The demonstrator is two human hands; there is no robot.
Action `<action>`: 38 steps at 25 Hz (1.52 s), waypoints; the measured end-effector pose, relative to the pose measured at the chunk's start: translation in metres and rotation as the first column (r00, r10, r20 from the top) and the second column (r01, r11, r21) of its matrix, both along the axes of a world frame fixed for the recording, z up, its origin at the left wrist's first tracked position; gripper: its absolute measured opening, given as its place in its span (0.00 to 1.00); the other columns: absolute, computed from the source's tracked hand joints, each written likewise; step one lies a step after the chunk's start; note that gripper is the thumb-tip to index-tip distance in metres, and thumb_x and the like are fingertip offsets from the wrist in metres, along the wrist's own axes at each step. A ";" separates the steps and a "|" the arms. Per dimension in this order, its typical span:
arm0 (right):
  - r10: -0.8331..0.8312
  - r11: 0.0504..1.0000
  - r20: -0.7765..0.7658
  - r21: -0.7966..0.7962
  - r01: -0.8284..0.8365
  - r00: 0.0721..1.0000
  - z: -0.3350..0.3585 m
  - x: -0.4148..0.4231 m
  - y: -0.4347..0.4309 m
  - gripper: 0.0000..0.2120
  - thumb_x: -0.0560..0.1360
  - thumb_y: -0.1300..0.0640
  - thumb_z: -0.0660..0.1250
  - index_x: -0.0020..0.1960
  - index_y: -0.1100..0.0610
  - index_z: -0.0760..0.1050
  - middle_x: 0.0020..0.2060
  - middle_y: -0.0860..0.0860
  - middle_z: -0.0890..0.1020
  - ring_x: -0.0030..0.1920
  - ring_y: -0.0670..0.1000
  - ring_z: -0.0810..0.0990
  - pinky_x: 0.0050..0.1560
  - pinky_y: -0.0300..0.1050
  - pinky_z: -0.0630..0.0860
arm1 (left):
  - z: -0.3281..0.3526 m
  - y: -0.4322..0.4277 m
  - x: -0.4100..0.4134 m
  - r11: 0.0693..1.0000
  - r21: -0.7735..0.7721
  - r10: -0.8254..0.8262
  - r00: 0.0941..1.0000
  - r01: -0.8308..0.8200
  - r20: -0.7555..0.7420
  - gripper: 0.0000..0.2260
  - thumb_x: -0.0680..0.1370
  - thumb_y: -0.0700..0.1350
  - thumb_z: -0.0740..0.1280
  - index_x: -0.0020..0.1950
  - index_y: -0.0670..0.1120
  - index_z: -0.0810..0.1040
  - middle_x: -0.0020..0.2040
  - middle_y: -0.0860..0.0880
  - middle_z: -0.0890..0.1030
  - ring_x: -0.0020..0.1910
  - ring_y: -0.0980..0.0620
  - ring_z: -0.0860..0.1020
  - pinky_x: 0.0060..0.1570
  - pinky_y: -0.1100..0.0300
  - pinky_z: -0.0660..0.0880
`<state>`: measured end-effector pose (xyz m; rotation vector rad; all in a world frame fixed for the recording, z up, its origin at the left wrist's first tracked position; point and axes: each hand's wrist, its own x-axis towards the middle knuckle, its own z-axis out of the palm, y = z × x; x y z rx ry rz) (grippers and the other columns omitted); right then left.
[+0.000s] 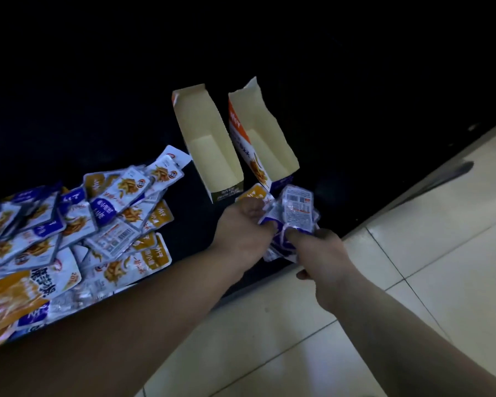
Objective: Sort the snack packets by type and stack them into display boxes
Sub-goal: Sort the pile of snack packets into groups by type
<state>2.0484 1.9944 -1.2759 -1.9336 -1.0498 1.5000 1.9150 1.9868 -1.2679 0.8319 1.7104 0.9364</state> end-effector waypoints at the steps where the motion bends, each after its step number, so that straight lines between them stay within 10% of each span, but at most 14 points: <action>1: 0.056 0.997 0.085 0.039 -0.059 0.995 -0.003 0.003 -0.001 0.19 0.67 0.42 0.68 0.56 0.48 0.78 0.52 0.53 0.82 0.50 0.56 0.80 0.46 0.54 0.82 | -0.004 -0.004 -0.005 1.000 0.013 -0.014 1.000 0.015 -0.015 0.17 0.77 0.37 0.73 0.65 0.46 0.80 0.56 0.53 0.82 0.58 0.54 0.81 0.57 0.64 0.78; 7: -0.001 0.723 0.702 0.493 -0.484 0.713 -0.005 0.011 -0.021 0.20 0.74 0.53 0.70 0.65 0.54 0.77 0.54 0.55 0.73 0.54 0.60 0.73 0.51 0.52 0.75 | -0.019 -0.033 -0.025 0.981 0.182 -0.075 0.997 0.072 0.010 0.18 0.79 0.31 0.68 0.58 0.54 0.81 0.52 0.63 0.84 0.55 0.66 0.82 0.51 0.73 0.77; 12: 0.358 0.458 0.627 0.528 -0.715 0.692 -0.013 -0.053 -0.043 0.16 0.72 0.55 0.69 0.59 0.52 0.80 0.52 0.50 0.78 0.54 0.56 0.79 0.51 0.50 0.78 | -0.016 -0.092 -0.065 0.974 0.217 -0.015 0.981 0.058 -0.194 0.15 0.77 0.36 0.68 0.59 0.53 0.81 0.55 0.58 0.83 0.54 0.60 0.81 0.53 0.69 0.76; 14: 0.537 0.466 0.555 0.432 -0.772 0.635 -0.020 -0.089 -0.052 0.18 0.73 0.53 0.68 0.62 0.50 0.79 0.55 0.49 0.78 0.57 0.54 0.79 0.55 0.50 0.78 | -0.024 -0.128 -0.107 0.950 0.227 -0.037 0.796 0.216 -0.604 0.14 0.75 0.43 0.70 0.60 0.51 0.83 0.62 0.51 0.81 0.63 0.52 0.79 0.62 0.56 0.76; 17: 0.669 0.500 0.474 0.283 -0.818 0.573 -0.029 -0.134 -0.055 0.25 0.76 0.53 0.69 0.72 0.48 0.72 0.69 0.48 0.73 0.71 0.53 0.70 0.67 0.52 0.73 | -0.033 -0.162 -0.168 0.926 -0.275 -0.350 0.317 0.259 -0.882 0.31 0.76 0.65 0.66 0.78 0.61 0.65 0.83 0.43 0.56 0.82 0.35 0.52 0.79 0.34 0.49; 19: 0.713 0.429 0.495 0.252 -0.868 0.496 -0.030 -0.155 -0.059 0.30 0.76 0.53 0.69 0.77 0.45 0.67 0.76 0.46 0.66 0.77 0.50 0.60 0.73 0.51 0.68 | -0.040 -0.175 -0.195 0.903 -0.370 -0.426 0.337 0.219 -0.840 0.37 0.76 0.75 0.57 0.82 0.66 0.50 0.85 0.46 0.41 0.82 0.37 0.39 0.78 0.35 0.37; 23: 0.644 0.290 0.645 0.291 -0.912 0.411 -0.030 -0.176 -0.053 0.41 0.73 0.48 0.72 0.81 0.42 0.56 0.82 0.42 0.49 0.81 0.51 0.48 0.75 0.52 0.63 | -0.049 -0.189 -0.218 0.935 -0.147 -0.263 0.353 0.322 -0.898 0.24 0.77 0.63 0.69 0.70 0.54 0.76 0.77 0.46 0.71 0.79 0.38 0.64 0.74 0.31 0.61; 28: 0.792 0.244 0.558 0.081 -0.966 0.247 -0.025 -0.213 -0.011 0.49 0.74 0.45 0.74 0.80 0.32 0.42 0.79 0.36 0.32 0.80 0.48 0.30 0.78 0.52 0.39 | -0.047 -0.192 -0.227 0.946 -0.018 -0.137 0.350 0.323 -0.927 0.22 0.78 0.54 0.72 0.70 0.49 0.77 0.66 0.50 0.81 0.75 0.38 0.71 0.71 0.29 0.64; 33: 0.600 0.225 0.719 0.269 -0.937 0.350 -0.043 -0.200 -0.024 0.34 0.76 0.46 0.73 0.79 0.42 0.65 0.80 0.46 0.63 0.79 0.54 0.61 0.75 0.54 0.66 | -0.042 -0.188 -0.227 0.958 0.013 -0.092 0.348 0.286 -0.933 0.12 0.81 0.51 0.64 0.59 0.51 0.84 0.59 0.53 0.84 0.70 0.37 0.76 0.66 0.27 0.68; 38: 0.413 0.176 0.802 0.394 -0.902 0.431 -0.041 -0.173 -0.019 0.32 0.68 0.51 0.79 0.71 0.50 0.76 0.54 0.50 0.84 0.58 0.57 0.79 0.54 0.53 0.79 | -0.022 -0.187 -0.233 0.967 0.246 0.140 0.663 0.069 -0.736 0.13 0.83 0.50 0.60 0.50 0.49 0.84 0.45 0.51 0.85 0.59 0.49 0.80 0.56 0.44 0.77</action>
